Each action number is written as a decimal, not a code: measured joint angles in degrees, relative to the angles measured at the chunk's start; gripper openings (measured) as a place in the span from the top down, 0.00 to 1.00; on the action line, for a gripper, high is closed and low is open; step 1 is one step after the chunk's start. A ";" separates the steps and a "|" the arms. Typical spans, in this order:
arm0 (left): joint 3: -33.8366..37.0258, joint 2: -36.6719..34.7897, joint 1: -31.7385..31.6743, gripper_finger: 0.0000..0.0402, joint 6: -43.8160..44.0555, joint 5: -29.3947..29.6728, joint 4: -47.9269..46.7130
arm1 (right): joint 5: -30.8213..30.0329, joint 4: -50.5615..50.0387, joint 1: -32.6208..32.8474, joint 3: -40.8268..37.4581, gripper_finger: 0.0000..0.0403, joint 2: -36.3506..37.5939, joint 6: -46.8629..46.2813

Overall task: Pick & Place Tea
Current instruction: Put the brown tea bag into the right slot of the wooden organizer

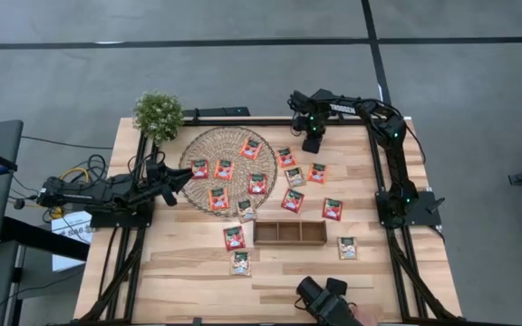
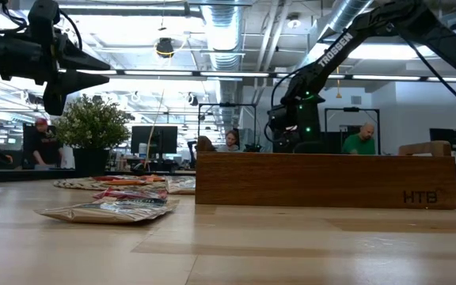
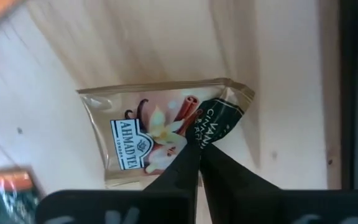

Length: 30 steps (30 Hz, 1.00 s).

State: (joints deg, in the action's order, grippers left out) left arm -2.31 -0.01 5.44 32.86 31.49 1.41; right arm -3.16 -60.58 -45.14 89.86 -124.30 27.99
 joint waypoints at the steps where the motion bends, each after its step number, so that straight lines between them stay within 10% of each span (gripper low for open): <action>1: 0.00 0.00 -0.01 0.73 0.00 0.00 0.00 | -0.11 -1.04 0.17 0.23 0.99 0.11 0.02; 16: 0.00 0.00 0.00 0.73 0.00 0.00 0.00 | -4.81 -8.89 9.30 2.61 1.00 12.71 -1.92; 30: 0.00 0.00 -0.01 0.73 0.20 0.01 0.02 | -13.18 -19.41 33.56 2.65 1.00 29.60 -19.01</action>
State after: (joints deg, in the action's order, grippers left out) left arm -2.31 -0.01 5.43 33.06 31.50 1.43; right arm -16.34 -79.99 -11.58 92.51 -94.70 8.98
